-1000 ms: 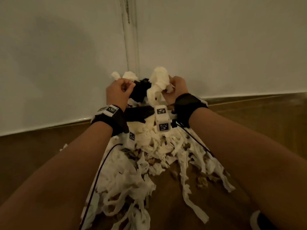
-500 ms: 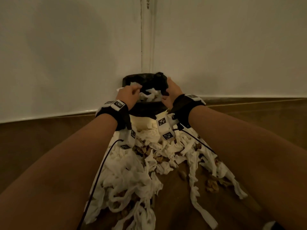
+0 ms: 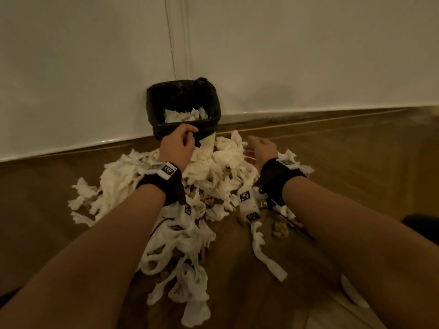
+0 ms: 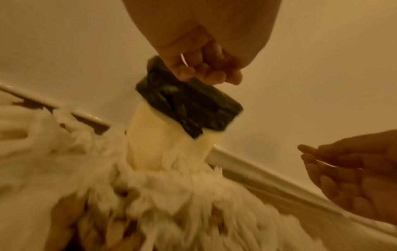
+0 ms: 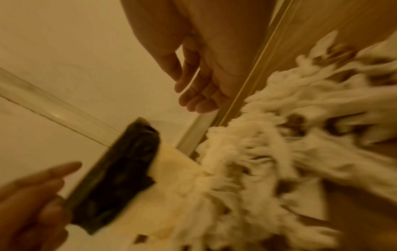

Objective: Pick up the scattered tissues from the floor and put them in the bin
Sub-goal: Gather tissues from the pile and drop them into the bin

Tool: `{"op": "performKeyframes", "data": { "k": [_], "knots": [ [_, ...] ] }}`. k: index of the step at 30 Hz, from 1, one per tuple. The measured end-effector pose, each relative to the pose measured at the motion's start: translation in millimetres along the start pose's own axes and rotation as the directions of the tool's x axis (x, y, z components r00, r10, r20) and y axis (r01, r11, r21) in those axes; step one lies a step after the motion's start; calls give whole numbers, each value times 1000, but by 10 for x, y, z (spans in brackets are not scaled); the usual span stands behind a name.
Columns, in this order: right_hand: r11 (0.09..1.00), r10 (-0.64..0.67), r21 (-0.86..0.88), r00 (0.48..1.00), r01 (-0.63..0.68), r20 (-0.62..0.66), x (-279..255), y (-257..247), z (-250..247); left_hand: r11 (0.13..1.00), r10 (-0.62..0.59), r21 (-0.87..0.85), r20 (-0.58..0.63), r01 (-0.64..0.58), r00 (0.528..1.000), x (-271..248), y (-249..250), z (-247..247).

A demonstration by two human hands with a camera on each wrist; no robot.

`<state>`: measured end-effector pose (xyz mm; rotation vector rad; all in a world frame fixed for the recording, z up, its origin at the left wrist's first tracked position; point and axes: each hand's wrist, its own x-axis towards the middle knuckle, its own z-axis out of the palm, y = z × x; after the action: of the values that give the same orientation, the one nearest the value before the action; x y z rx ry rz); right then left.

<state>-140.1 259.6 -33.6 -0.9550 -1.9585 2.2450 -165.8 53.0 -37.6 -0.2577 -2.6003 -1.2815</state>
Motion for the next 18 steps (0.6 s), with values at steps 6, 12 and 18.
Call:
{"op": "performKeyframes", "data": {
  "k": [6,12,18],
  "knots": [
    [946,96,-294,986,-134,-138,-262,905,-664,989,-54,147,451,-15,891,-765,-2,685],
    [803,189,-536,964,-262,-189,-563,1569,-1067,951,-176,287,812,-118,557,-1369,-141,1153],
    [698,197,-688,977,-198,-81,-721,1927,-1177,914,-332,404,793,-32,510,-1685,-343,1275]
  ]
}}
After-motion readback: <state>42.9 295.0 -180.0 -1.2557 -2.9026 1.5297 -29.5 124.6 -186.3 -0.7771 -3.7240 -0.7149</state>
